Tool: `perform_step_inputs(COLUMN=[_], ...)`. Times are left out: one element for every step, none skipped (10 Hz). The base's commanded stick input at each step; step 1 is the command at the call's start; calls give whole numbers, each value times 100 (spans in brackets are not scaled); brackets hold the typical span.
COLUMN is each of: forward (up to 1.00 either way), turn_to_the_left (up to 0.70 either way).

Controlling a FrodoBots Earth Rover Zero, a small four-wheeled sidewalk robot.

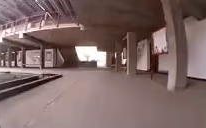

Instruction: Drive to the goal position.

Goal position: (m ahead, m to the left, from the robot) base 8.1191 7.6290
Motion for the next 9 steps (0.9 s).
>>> perform_step_inputs(forward=[50,50,50,50,50,50,50,50,50], turn_to_the_left=[0,0,0,0,0,0,0,0,0])
